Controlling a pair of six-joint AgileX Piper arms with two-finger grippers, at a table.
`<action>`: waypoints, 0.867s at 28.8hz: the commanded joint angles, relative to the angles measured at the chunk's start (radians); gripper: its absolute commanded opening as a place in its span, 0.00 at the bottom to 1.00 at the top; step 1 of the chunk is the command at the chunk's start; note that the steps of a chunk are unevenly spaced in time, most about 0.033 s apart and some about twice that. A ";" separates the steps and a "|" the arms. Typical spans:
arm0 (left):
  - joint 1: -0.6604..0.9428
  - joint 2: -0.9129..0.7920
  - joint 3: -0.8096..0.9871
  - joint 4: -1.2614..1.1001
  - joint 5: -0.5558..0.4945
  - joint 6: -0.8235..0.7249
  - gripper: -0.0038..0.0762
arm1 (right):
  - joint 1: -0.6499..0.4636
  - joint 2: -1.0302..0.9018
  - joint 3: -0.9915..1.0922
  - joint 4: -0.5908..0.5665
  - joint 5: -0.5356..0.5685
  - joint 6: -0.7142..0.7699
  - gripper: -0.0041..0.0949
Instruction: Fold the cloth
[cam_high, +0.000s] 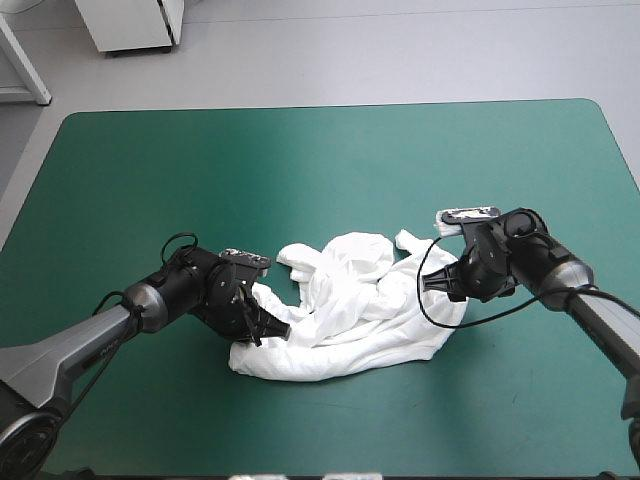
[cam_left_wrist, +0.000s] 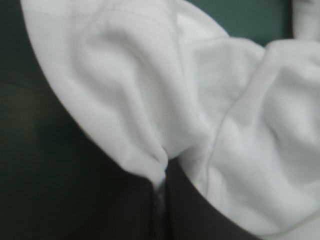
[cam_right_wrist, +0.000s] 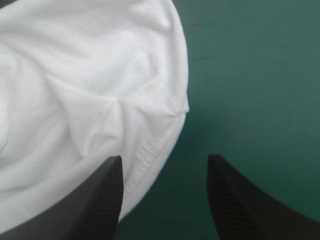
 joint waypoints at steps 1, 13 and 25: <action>-0.007 0.003 0.000 0.005 -0.042 -0.012 0.04 | -0.001 0.037 -0.018 -0.005 -0.080 0.002 0.58; -0.007 0.003 0.000 0.008 -0.042 -0.012 0.04 | -0.003 0.195 -0.015 0.020 -0.090 0.027 0.47; -0.007 -0.075 -0.047 0.018 -0.019 -0.012 0.04 | -0.003 0.062 -0.028 -0.019 -0.031 0.028 0.02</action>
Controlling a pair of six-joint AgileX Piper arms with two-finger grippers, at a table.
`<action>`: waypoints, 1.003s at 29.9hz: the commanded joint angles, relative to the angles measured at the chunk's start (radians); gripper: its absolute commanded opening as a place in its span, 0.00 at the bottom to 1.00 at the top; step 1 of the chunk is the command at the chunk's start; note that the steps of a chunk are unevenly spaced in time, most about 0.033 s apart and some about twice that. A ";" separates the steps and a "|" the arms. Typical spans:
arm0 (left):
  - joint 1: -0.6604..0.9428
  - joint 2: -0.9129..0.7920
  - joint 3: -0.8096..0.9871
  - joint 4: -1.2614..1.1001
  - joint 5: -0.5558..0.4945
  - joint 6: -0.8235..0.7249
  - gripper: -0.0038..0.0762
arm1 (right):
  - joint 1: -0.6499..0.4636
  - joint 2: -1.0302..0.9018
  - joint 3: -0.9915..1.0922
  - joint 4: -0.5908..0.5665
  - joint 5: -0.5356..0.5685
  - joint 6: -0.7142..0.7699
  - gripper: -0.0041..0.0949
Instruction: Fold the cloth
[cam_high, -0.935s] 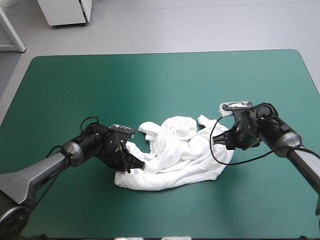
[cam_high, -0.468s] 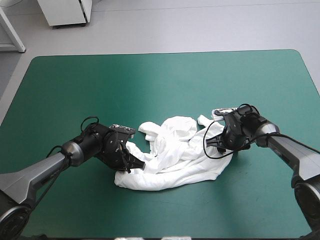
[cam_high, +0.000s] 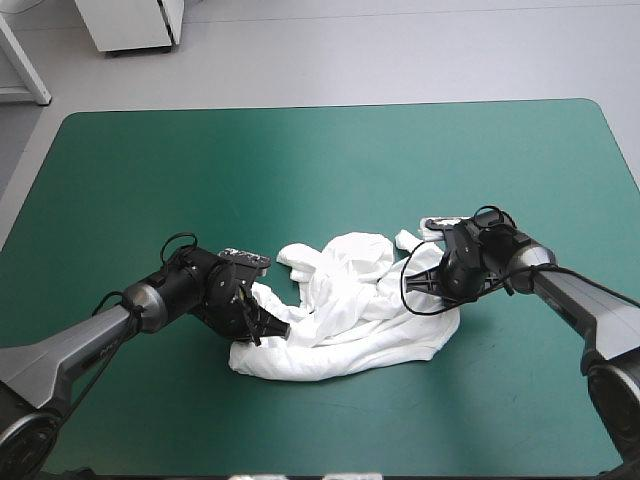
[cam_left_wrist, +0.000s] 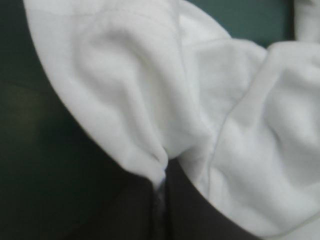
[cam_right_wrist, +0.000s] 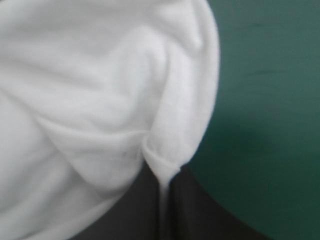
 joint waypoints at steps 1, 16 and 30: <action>-0.007 -0.077 -0.057 0.017 -0.006 -0.009 0.04 | -0.006 -0.125 -0.023 -0.078 0.039 -0.001 0.02; -0.007 -0.273 -0.572 0.172 0.207 -0.009 0.04 | -0.006 -0.526 -0.335 -0.103 0.176 -0.111 0.02; -0.007 -0.276 -1.228 0.183 0.241 0.090 0.04 | -0.004 -0.538 -0.939 -0.115 0.182 -0.240 0.02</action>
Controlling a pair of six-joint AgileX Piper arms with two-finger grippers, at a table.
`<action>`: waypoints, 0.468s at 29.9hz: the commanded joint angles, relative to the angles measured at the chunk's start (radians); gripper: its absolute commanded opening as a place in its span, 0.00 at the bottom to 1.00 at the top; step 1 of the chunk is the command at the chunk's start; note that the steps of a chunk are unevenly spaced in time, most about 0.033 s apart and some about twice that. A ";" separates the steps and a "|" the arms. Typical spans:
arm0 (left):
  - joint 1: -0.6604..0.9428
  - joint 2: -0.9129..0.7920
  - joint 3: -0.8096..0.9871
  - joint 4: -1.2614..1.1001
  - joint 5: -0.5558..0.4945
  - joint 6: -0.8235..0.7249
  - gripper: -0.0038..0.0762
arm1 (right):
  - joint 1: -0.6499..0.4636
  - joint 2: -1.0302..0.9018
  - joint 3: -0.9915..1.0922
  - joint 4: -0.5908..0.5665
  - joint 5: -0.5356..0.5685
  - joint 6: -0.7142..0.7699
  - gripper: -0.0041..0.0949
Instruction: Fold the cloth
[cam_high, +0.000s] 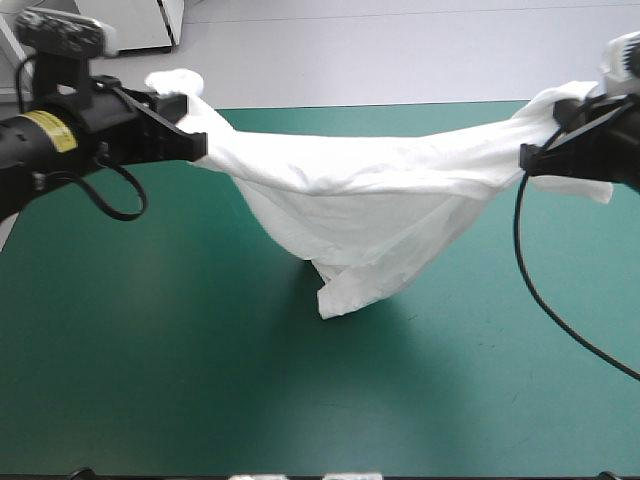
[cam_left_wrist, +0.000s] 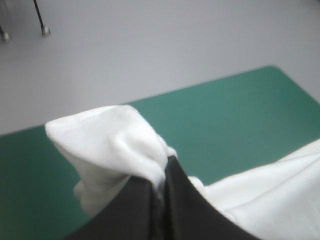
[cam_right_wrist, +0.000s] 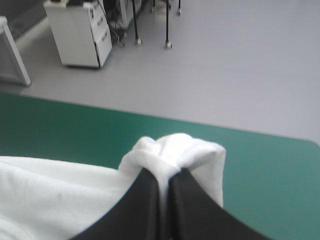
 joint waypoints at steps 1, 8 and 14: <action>-0.007 -0.031 -0.155 0.010 -0.066 0.016 0.04 | -0.002 -0.003 -0.162 -0.020 -0.064 -0.027 0.02; -0.007 -0.031 -0.373 -0.061 -0.113 0.054 0.04 | -0.002 0.025 -0.399 0.071 -0.074 -0.077 0.02; -0.007 -0.031 -0.425 -0.124 -0.135 0.069 0.04 | -0.002 0.039 -0.462 0.098 -0.072 -0.077 0.02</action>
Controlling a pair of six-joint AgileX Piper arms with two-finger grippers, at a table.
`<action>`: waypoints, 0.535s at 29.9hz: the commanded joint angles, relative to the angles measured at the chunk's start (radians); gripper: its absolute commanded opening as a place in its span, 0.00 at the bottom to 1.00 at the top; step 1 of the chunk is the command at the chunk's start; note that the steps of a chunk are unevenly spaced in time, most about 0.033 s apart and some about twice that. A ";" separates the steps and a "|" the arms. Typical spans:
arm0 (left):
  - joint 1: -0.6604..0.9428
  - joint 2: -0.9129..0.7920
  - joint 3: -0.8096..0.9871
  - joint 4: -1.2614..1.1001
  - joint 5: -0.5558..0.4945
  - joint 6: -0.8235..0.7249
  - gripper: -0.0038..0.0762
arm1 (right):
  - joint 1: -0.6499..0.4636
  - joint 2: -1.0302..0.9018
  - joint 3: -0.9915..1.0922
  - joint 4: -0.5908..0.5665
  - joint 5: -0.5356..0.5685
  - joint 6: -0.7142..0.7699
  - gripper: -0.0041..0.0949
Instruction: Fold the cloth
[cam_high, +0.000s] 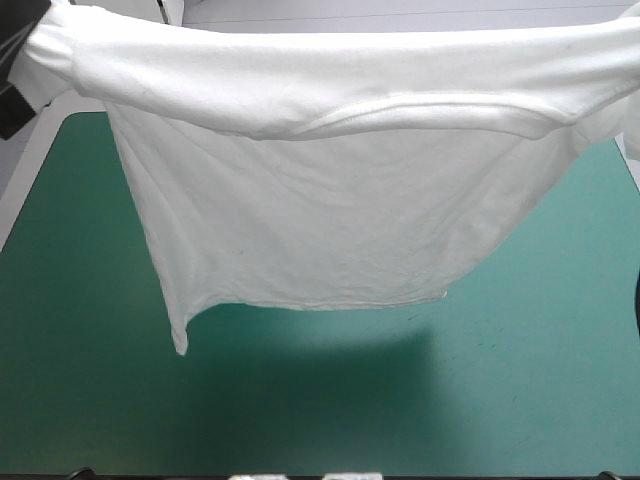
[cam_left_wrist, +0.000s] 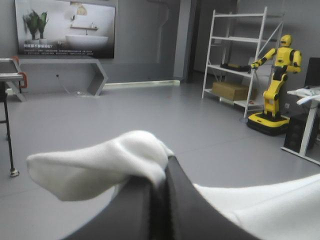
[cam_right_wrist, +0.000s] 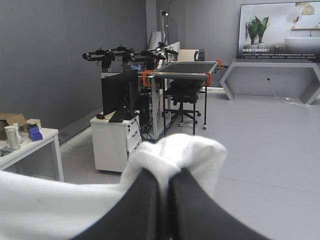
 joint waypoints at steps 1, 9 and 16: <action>-0.007 -0.010 -0.021 -0.015 -0.077 0.002 0.04 | -0.002 0.012 -0.022 -0.002 -0.069 -0.011 0.02; -0.007 0.092 0.043 0.077 0.068 -0.005 0.04 | -0.002 0.132 -0.021 -0.082 0.059 0.060 0.02; -0.002 0.252 0.170 0.230 0.112 -0.036 0.04 | -0.002 0.279 0.116 -0.132 0.077 0.119 0.02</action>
